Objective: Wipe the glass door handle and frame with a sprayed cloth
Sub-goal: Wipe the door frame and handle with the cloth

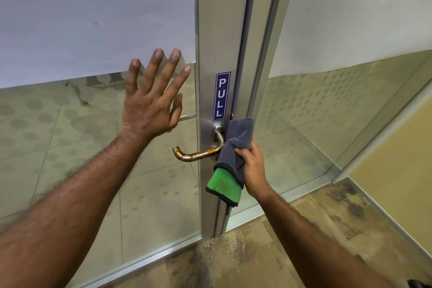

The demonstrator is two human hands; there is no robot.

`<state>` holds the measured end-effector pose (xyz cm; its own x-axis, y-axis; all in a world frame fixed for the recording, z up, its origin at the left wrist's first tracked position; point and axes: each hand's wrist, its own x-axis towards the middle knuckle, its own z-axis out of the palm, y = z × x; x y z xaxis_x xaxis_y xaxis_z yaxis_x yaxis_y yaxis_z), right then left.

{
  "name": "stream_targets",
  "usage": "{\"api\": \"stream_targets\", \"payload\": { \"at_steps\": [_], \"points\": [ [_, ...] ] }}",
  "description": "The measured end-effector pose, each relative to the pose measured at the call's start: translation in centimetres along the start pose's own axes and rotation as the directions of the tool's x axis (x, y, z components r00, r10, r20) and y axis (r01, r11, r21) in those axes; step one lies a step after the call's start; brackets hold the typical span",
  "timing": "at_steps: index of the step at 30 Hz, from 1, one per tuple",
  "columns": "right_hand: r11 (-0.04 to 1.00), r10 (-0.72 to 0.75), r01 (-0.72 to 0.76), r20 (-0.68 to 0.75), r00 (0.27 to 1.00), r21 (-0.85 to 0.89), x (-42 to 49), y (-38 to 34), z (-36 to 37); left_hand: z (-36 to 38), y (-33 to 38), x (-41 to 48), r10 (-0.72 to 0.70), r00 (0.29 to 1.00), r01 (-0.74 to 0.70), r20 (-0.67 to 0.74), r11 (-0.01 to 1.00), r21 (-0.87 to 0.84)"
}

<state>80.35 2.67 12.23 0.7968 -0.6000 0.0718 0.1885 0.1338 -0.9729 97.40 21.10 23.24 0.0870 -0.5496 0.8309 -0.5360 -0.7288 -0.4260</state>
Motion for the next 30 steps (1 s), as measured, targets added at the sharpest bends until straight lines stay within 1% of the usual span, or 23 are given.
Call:
{"api": "stream_targets", "payload": {
  "at_steps": [2, 5, 9, 12, 15, 17, 20, 23, 25, 27, 29, 30],
  "points": [
    [0.983, -0.11, 0.114, 0.033, 0.993, -0.145, 0.2, 1.0, 0.2, 0.1, 0.1, -0.1, 0.001, 1.0, -0.001, 0.005, 1.0, 0.005],
    [0.939, -0.198, 0.214, 0.085, 0.976, -0.271, 0.6, 2.2, 0.5, 0.3, -0.1, -0.3, 0.004, 1.0, -0.004, 0.015, 1.0, 0.023],
    [0.87, -0.21, 0.257, 0.154, 0.965, -0.421, 0.4, 2.9, 0.9, 0.3, -0.1, -0.6, -0.002, 1.0, 0.002, 0.008, 0.999, 0.035],
    [0.761, -0.222, 0.342, 0.275, 0.936, -0.551, -0.1, 3.0, 1.6, 0.3, 0.1, -0.6, -0.007, 0.999, 0.008, -0.032, 0.999, 0.034],
    [0.705, -0.271, 0.418, 0.328, 0.905, -0.572, -0.4, 3.3, 0.8, 0.3, 0.3, -0.7, 0.003, 0.999, -0.001, -0.043, 0.999, 0.04],
    [0.686, -0.282, 0.451, 0.363, 0.888, -0.571, -0.3, 3.6, -0.5, 0.5, 0.4, -0.8, 0.011, 0.999, -0.01, -0.034, 0.999, 0.034],
    [0.706, -0.272, 0.426, 0.339, 0.9, -0.565, 0.7, 3.0, -1.6, 0.7, 0.4, -0.6, 0.003, 0.999, -0.001, -0.049, 0.999, 0.046],
    [0.774, -0.274, 0.367, 0.25, 0.929, -0.516, 1.3, 2.0, 0.0, 0.6, 0.4, -0.4, -0.009, 0.998, 0.011, -0.054, 0.999, 0.035],
    [0.783, -0.266, 0.361, 0.251, 0.931, -0.506, 0.9, 2.1, 1.2, 0.6, 0.3, -0.4, -0.003, 0.999, 0.006, -0.054, 0.999, 0.044],
    [0.732, -0.274, 0.406, 0.311, 0.91, -0.546, 0.4, 2.8, 1.0, 0.6, 0.2, -0.5, 0.006, 0.998, -0.003, -0.057, 0.998, 0.056],
    [0.66, -0.296, 0.488, 0.399, 0.868, -0.571, 0.0, 3.4, -0.1, 0.6, 0.1, -0.8, 0.011, 0.998, -0.007, -0.063, 0.998, 0.06],
    [0.646, -0.295, 0.508, 0.427, 0.855, -0.57, -0.1, 3.5, -0.6, 0.7, 0.2, -0.9, 0.011, 0.998, -0.007, -0.067, 0.998, 0.059]
  ]
}}
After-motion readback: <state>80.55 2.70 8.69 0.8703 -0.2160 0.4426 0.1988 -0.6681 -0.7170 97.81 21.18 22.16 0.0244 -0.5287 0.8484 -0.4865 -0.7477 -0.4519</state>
